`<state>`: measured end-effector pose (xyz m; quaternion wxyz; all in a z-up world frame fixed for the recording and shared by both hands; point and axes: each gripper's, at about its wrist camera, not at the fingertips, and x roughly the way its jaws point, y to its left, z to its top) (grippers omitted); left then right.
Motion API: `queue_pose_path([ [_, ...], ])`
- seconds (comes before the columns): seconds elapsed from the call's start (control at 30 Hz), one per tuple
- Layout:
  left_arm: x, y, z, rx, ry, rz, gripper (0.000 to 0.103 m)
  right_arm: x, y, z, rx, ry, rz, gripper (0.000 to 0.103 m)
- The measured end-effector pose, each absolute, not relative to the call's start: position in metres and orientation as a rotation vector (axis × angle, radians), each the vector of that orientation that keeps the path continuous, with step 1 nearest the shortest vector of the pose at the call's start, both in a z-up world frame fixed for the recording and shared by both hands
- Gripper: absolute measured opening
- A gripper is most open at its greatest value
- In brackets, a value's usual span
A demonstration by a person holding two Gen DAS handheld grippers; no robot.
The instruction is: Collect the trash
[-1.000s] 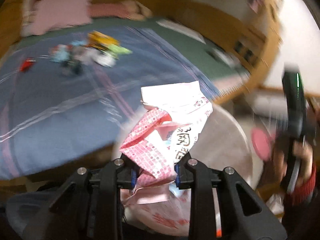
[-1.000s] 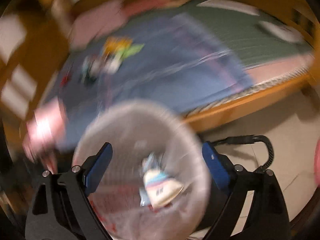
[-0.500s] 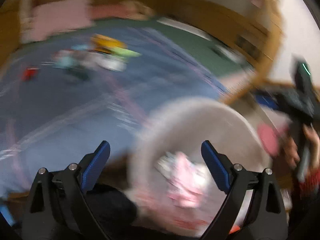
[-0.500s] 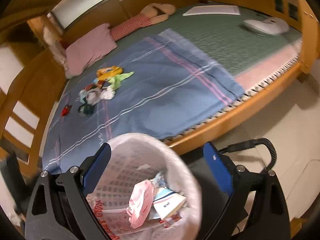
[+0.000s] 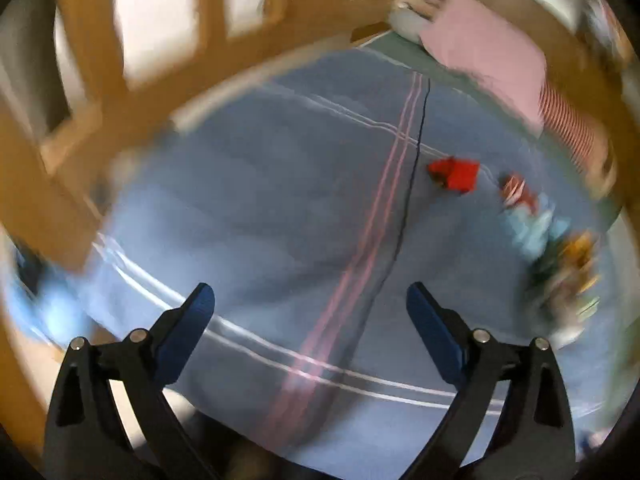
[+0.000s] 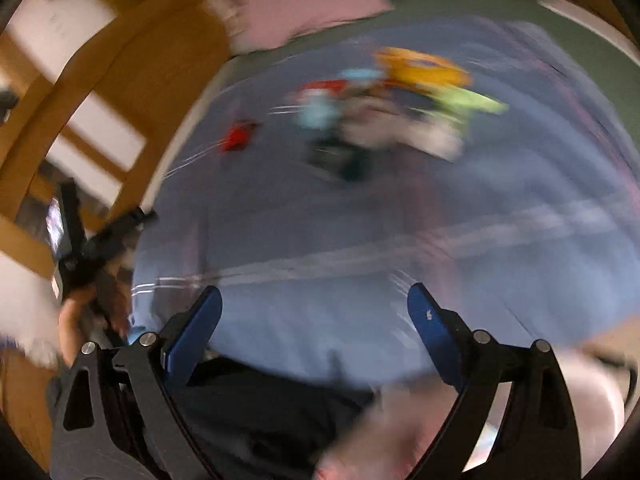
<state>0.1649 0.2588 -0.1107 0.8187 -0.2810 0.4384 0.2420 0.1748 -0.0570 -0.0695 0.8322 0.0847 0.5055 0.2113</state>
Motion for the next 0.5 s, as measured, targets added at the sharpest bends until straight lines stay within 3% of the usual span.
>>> queue_pose_path([
  [0.1, 0.148, 0.279, -0.105, -0.726, 0.866, 0.568, 0.097, 0.224, 0.009, -0.080, 0.118, 1.007, 0.498, 0.090],
  [0.17, 0.143, 0.282, -0.102, -0.741, 0.836, 0.613, 0.097, 0.264, 0.057, -0.088, 0.083, 0.967, 0.520, 0.078],
  [0.3, 0.147, 0.286, -0.106, -0.796, 0.854, 0.591, 0.097, 0.329, 0.124, -0.098, -0.005, 0.910, 0.445, 0.077],
  [0.47, 0.147, 0.300, -0.115, -0.870, 0.873, 0.594, 0.098, 0.385, 0.173, -0.140, -0.086, 1.013, 0.346, 0.075],
  [0.5, 0.148, 0.303, -0.117, -0.883, 0.876, 0.597, 0.098, 0.388, 0.174, -0.144, -0.073, 1.032, 0.354, 0.049],
])
